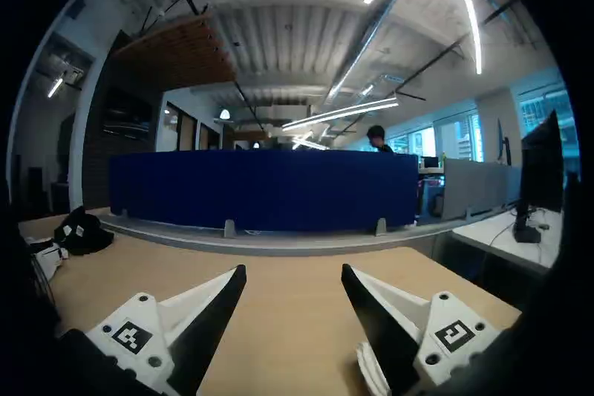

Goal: Fold towel

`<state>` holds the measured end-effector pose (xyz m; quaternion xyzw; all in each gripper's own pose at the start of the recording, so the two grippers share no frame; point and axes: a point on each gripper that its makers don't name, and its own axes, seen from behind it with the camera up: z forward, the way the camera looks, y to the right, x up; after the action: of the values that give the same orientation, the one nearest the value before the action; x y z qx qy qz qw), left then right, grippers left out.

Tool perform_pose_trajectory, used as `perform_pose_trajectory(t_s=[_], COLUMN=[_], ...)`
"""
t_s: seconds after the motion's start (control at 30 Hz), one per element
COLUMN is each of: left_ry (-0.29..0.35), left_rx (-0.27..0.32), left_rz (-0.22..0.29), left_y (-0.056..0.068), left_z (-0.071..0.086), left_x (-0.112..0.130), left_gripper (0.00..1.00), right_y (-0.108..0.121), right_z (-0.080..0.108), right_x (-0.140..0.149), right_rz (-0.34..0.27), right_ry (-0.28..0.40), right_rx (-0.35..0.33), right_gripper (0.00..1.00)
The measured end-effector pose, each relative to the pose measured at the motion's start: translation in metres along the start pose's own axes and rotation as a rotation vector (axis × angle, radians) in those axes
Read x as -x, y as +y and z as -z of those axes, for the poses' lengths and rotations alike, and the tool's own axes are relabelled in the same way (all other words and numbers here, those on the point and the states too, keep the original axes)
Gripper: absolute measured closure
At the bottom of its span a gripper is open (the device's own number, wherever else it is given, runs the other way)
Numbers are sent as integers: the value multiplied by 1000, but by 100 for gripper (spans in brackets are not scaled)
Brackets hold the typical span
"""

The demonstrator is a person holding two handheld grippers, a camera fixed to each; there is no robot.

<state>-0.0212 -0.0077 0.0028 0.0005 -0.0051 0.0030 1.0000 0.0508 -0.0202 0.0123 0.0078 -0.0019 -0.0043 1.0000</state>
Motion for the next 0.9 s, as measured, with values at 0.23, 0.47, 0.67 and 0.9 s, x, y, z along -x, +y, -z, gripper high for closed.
perform_pose_trajectory(t_s=[0.23, 0.47, 0.67, 0.9], left_ry=[0, 0, 0, 0], left_rx=[0, 0, 0, 0], left_rz=[0, 0, 0, 0], left_y=[0, -1, 0, 0], left_z=[0, -1, -1, -1], left_x=[0, 0, 0, 0], left_gripper=[7, 7, 7, 7], right_y=[6, 6, 14, 12], right_z=[-3, 0, 3, 6], right_x=[31, 54, 65, 71], right_rz=[-41, -59, -73, -93], right_ry=[-2, -14, -27, -25], right_rx=[-7, -14, 1, -10], right_gripper=[1, 0, 1, 1])
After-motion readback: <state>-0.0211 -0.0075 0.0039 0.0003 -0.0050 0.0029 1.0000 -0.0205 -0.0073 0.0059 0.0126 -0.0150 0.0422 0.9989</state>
